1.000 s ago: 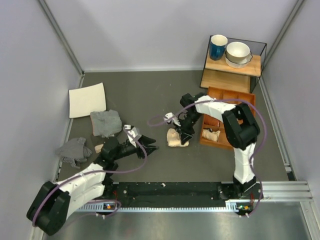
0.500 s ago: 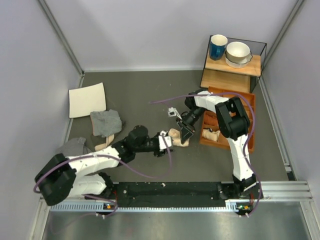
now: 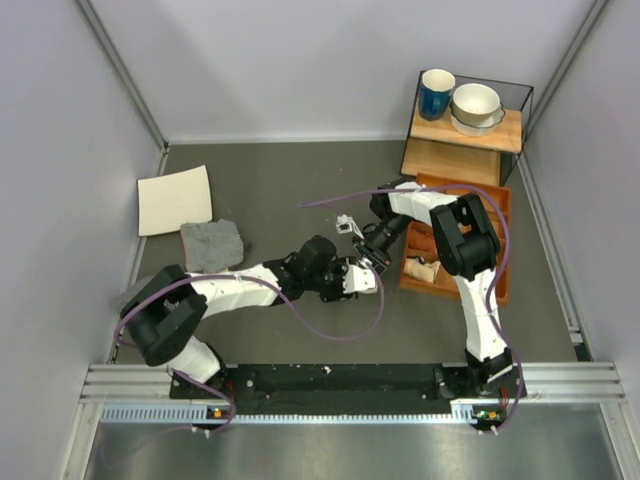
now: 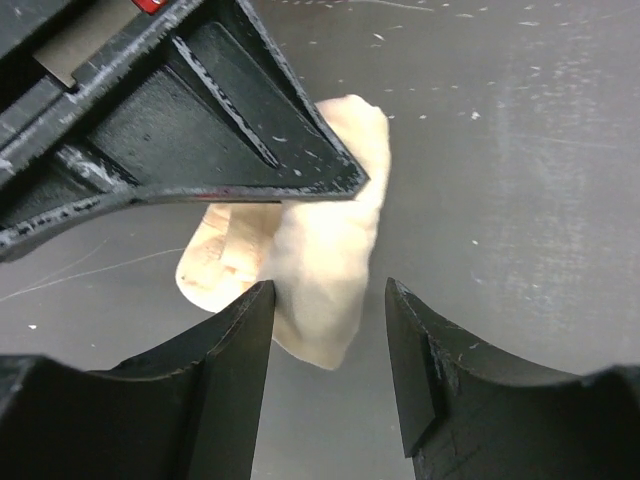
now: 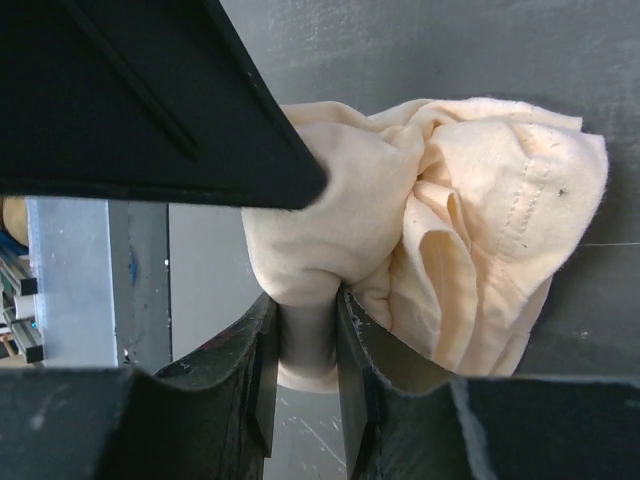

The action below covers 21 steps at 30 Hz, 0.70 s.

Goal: Roll the underwear
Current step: Roll the underwear to the center of the board.

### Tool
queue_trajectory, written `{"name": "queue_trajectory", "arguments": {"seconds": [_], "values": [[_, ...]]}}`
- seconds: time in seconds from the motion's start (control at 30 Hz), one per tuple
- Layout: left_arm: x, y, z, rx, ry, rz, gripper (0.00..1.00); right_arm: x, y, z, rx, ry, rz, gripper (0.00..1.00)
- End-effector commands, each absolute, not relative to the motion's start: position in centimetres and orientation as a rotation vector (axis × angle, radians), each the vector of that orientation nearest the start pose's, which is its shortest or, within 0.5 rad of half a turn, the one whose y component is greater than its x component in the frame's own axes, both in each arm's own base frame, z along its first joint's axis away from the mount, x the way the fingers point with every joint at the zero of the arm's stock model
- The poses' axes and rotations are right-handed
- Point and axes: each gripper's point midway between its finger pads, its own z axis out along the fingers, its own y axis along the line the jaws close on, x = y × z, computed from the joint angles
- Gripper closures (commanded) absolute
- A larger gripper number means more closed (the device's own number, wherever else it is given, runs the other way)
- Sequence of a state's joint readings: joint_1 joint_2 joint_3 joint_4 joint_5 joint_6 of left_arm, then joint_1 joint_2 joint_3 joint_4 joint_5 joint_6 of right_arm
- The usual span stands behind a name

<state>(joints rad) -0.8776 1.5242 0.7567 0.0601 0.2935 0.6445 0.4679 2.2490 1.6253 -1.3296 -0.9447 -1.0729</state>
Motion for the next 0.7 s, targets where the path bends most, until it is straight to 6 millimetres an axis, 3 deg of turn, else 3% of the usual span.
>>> {"name": "queue_trajectory", "arguments": {"seconds": [0.0,0.03,0.1,0.13,0.17,0.23,0.33,0.5,0.67], "values": [[24.9,-32.8,6.8,1.686,1.553,-0.381,0.46,21.4,23.8,4.5,-1.771,2.325,1.593,0.75],[25.2,-33.0,7.0,1.685,1.56,-0.38,0.47,21.5,23.8,4.5,-1.774,2.325,1.586,0.75],[25.0,-32.8,5.8,1.717,1.614,-0.384,0.6,21.5,23.8,4.6,-1.772,2.32,1.585,0.74],[24.8,-32.8,5.7,1.741,1.643,-0.394,0.7,21.6,23.7,4.7,-1.769,2.316,1.584,0.74],[24.4,-32.8,5.0,1.762,1.674,-0.416,0.9,21.7,23.7,4.9,-1.766,2.308,1.578,0.72],[24.1,-32.7,4.8,1.767,1.755,-0.444,1.0,22.1,23.7,5.6,-1.752,2.283,1.566,0.69],[23.4,-32.8,4.5,1.728,1.866,-0.53,1.0,23.7,23.5,7.7,-1.712,2.219,1.485,0.63],[21.7,-32.8,4.4,1.622,2.027,-0.764,1.0,28.0,22.4,11.6,-1.617,2.101,1.166,0.51],[22.3,-32.0,3.4,1.51,2.181,-0.887,1.0,30.3,20.0,12.5,-1.497,2.102,1.001,0.44]]}}
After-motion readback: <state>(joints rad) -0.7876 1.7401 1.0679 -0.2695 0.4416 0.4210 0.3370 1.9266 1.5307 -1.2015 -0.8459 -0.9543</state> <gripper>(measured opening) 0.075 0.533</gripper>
